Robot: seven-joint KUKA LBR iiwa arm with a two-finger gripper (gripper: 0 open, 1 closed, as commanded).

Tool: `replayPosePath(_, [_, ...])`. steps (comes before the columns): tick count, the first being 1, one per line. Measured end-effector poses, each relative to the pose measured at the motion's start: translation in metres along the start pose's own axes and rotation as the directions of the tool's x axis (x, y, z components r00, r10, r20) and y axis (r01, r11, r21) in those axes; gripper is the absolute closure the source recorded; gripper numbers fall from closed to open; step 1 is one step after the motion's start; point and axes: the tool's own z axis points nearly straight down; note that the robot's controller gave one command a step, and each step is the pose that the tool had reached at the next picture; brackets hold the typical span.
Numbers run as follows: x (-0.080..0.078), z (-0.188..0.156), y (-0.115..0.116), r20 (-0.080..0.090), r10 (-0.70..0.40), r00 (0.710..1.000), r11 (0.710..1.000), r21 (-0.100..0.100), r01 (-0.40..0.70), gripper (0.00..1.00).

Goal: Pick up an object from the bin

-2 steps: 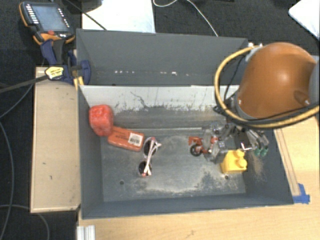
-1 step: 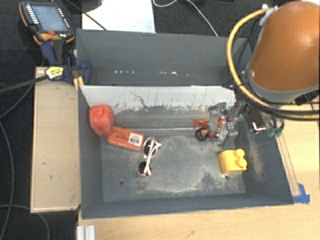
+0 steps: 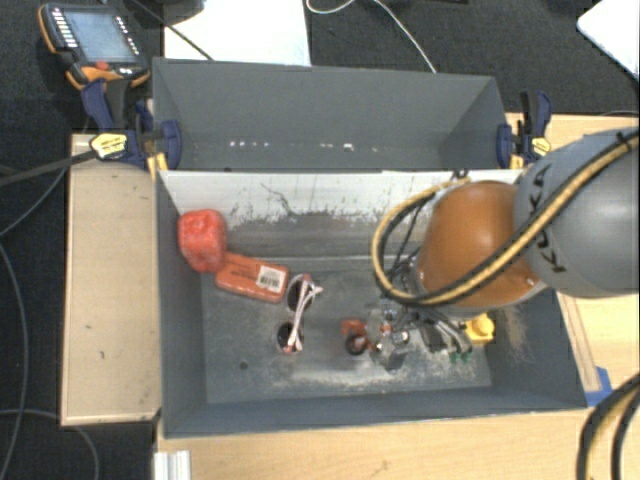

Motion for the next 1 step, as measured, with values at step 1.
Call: replayPosePath(1, [0.0024,0.0367,-0.0026,-0.003,-0.004,1.000,1.000,-0.001,0.004,1.00])
